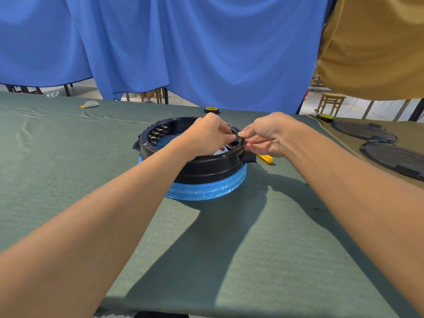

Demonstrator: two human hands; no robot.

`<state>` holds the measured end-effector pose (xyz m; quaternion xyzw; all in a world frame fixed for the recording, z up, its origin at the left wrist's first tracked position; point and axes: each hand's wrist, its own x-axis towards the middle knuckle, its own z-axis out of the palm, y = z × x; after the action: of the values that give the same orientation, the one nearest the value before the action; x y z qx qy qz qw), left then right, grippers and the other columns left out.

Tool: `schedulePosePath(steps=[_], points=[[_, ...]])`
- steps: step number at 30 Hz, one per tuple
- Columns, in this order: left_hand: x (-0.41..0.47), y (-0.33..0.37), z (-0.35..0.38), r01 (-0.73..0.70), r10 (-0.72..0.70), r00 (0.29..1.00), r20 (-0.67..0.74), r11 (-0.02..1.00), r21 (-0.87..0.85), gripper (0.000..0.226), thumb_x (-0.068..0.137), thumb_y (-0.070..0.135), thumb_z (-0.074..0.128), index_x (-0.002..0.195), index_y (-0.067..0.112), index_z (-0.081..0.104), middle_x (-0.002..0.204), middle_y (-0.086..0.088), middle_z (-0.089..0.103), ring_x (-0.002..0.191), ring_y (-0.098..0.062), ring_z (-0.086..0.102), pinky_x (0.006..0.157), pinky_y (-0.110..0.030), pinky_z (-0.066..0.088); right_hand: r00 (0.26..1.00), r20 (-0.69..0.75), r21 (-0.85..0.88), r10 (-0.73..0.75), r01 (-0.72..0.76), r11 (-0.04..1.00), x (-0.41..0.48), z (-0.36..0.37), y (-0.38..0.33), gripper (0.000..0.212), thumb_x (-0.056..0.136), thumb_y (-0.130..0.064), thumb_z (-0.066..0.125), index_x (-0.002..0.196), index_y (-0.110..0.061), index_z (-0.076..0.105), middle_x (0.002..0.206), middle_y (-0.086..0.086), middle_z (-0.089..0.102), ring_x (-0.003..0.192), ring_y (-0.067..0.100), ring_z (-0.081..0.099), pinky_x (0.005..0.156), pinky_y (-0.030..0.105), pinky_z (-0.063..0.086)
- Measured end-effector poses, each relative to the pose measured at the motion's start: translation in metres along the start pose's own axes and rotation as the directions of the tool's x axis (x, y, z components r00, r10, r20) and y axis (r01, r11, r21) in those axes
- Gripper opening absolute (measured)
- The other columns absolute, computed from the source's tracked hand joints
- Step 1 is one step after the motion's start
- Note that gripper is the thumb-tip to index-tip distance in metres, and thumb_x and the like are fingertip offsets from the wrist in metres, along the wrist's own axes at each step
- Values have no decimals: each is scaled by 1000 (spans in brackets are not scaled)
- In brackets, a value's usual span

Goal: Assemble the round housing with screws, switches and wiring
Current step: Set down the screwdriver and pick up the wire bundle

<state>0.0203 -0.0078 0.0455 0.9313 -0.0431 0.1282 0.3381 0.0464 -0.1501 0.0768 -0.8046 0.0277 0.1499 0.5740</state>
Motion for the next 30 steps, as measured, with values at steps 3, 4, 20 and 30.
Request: schedulePosePath(steps=[3, 4, 20, 30], points=[[0, -1, 0, 14, -14, 1000, 6, 1000, 7, 21, 97, 28, 59, 102, 15, 75, 88, -3, 74, 70, -7, 66, 72, -27, 56, 1000, -11, 15, -9, 9, 1000, 0, -2, 5, 13, 86, -2, 67, 98, -3, 61, 87, 17, 72, 68, 20, 69, 51, 19, 51], [0, -1, 1, 18, -18, 1000, 13, 1000, 9, 21, 97, 28, 59, 99, 14, 75, 87, -5, 74, 71, -12, 66, 75, -31, 56, 1000, -16, 19, -17, 17, 1000, 1, -1, 6, 14, 85, -2, 68, 98, -3, 61, 90, 19, 72, 72, 22, 70, 51, 19, 51], [-2, 2, 1, -14, 1, 998, 55, 971, 239, 25, 96, 31, 57, 100, 14, 75, 89, -8, 72, 87, -25, 64, 79, -39, 54, 994, -50, 30, -95, 97, 995, 7, -2, 25, 16, 82, -10, 75, 76, -8, 60, 71, 5, 60, 47, 11, 49, 36, 18, 35], [-9, 8, 4, -120, 131, 991, 7, 885, 449, 50, 89, 3, 38, 120, 28, 69, 125, -5, 64, 109, -31, 57, 88, -47, 52, 710, 5, -683, -704, 517, 516, 6, -12, 60, 52, 82, -3, 43, 114, -34, 70, 94, -6, 58, 99, 24, 54, 84, 40, 47]])
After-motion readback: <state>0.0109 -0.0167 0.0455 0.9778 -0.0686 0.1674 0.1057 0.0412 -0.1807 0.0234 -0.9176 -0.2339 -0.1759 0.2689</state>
